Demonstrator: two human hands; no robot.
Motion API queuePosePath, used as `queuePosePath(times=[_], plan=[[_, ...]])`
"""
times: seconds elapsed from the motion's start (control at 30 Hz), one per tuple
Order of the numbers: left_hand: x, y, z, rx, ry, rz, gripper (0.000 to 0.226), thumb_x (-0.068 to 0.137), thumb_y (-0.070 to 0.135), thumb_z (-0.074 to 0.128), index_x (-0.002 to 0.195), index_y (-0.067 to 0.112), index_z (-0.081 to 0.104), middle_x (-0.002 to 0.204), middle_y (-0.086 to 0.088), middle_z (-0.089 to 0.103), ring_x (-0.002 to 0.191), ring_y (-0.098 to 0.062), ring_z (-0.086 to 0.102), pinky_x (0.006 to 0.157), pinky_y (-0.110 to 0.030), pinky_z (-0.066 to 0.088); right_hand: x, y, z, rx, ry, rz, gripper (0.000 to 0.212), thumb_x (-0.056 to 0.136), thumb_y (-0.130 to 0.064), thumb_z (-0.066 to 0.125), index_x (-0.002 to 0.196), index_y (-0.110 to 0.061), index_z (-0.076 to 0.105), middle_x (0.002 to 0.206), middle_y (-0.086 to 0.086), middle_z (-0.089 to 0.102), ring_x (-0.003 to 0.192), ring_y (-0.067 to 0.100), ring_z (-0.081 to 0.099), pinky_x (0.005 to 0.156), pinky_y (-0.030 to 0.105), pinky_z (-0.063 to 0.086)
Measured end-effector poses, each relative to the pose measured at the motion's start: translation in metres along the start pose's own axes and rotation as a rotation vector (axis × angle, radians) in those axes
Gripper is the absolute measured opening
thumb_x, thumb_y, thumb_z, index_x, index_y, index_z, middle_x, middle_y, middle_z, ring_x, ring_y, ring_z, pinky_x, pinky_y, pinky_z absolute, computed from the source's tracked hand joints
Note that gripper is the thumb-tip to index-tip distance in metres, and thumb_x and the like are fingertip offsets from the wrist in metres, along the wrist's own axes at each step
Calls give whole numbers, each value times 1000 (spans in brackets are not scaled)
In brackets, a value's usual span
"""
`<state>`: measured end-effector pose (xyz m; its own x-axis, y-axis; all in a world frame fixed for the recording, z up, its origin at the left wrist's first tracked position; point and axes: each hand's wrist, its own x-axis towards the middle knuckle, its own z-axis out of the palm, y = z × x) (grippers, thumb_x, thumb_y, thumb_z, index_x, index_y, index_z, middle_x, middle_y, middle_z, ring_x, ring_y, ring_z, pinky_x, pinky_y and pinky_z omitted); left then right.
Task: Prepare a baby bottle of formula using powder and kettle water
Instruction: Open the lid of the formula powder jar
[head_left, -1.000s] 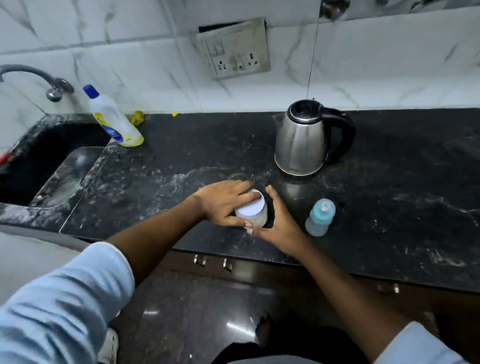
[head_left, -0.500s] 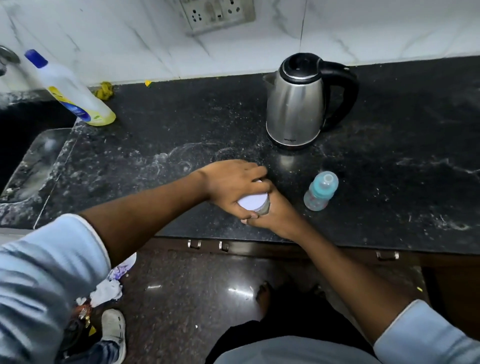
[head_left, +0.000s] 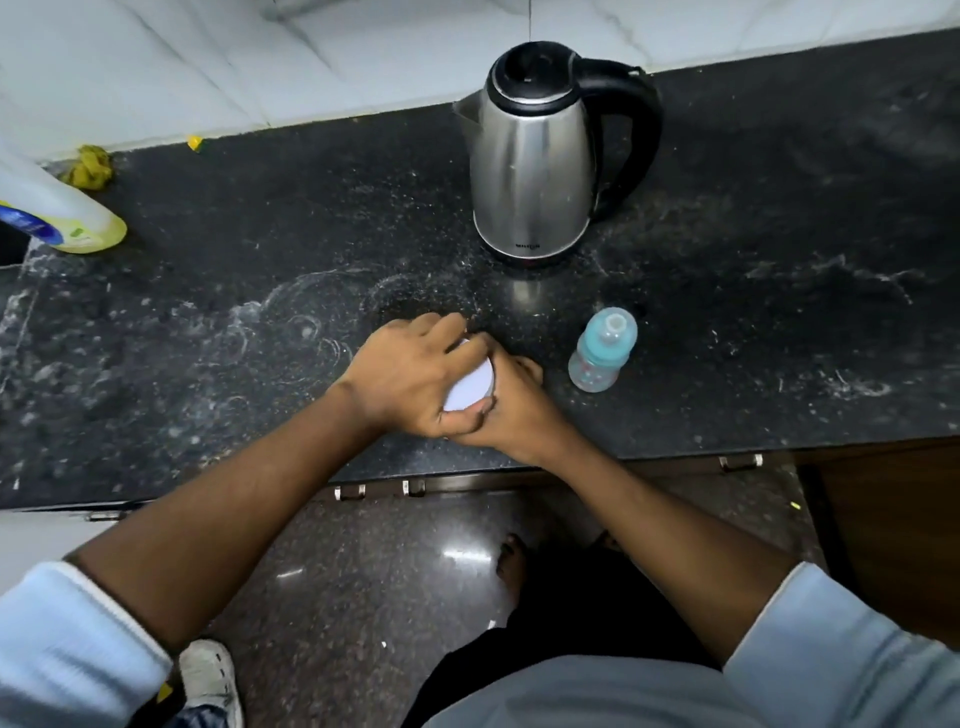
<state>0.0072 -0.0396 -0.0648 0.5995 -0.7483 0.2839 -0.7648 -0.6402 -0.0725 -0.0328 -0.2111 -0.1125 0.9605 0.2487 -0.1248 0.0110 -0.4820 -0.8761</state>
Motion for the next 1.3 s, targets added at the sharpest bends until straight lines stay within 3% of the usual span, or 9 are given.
queuePosePath(times=[0.2,0.43,0.5,0.6,0.73,0.97,1.07,1.17,1.3], plan=[[18,62,-14,-26,-171,-796,59,94,71,48,105,13,52,100,-17,63,85,-44,67,58,-42,46,1,-7,13,8,146,38,86,76,-57,74,148,-20,46,147,-9,57,139,6,47,113,24,21],[18,43,-74,-268,-418,-1124,96,91,90,22,103,3,64,114,-31,70,108,-50,67,89,-50,51,-3,-9,2,37,83,48,105,64,-40,97,150,-26,39,131,-20,53,121,-7,41,109,32,23],[17,24,-93,-266,-435,-1121,97,90,91,23,97,7,70,112,-31,71,107,-48,67,88,-48,51,-4,-8,0,39,68,64,106,63,-39,98,150,-27,39,132,-22,49,113,-16,29,115,39,23],[23,11,-99,-481,-396,-818,60,92,58,72,134,17,63,139,-14,64,131,-35,59,106,-40,47,-6,-10,-2,39,61,53,105,64,-38,98,150,-26,39,132,-20,50,108,-20,24,117,43,23],[31,18,-78,-548,-694,-470,84,81,21,87,153,35,46,148,2,44,139,-28,39,120,-38,33,-6,-10,-5,50,28,61,106,67,-30,98,153,-16,36,132,-12,48,105,-21,18,115,38,22],[40,32,-68,-312,-646,-884,103,71,95,52,141,20,42,134,-21,59,121,-47,61,96,-50,51,-2,-5,2,65,40,70,105,64,-43,94,152,-27,38,142,-12,59,134,5,44,115,34,19],[37,32,-67,-311,-748,-742,98,76,73,76,151,25,36,145,-12,42,136,-42,45,113,-51,42,-2,0,4,59,51,50,108,64,-37,96,153,-21,38,145,-7,58,135,9,44,113,35,20],[39,41,-64,-260,-601,-753,73,77,53,84,129,14,49,127,-15,51,118,-42,55,101,-46,44,-1,1,5,54,61,44,106,64,-38,97,151,-24,37,143,-11,58,135,7,46,112,33,20],[37,42,-72,-240,-240,-993,67,85,71,67,111,10,52,110,-17,65,97,-41,64,80,-43,47,-3,2,8,27,77,19,108,60,-46,97,147,-32,35,144,-13,55,136,6,46,111,39,23]])
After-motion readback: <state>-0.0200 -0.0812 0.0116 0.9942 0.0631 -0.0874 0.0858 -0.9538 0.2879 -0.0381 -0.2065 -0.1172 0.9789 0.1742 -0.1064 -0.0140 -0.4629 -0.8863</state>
